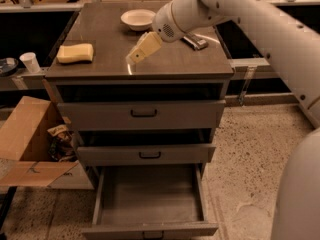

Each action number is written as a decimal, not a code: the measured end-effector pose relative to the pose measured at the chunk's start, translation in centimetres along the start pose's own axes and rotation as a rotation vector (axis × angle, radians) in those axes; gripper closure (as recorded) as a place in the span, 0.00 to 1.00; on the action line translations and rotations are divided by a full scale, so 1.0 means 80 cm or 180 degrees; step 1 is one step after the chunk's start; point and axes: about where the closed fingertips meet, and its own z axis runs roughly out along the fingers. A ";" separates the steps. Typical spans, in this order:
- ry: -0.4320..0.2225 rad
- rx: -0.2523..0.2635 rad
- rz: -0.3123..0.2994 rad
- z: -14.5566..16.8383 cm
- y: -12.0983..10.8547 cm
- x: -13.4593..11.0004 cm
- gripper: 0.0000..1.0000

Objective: Place sponge into bottom drawer

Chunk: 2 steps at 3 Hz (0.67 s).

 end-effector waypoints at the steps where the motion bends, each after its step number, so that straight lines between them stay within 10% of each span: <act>1: -0.0289 -0.0055 0.0097 0.074 -0.020 -0.005 0.00; 2: -0.0290 -0.0055 0.0097 0.074 -0.020 -0.005 0.00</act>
Offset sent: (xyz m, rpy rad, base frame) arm 0.0309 0.0360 -0.0209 0.0864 -0.0053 0.0111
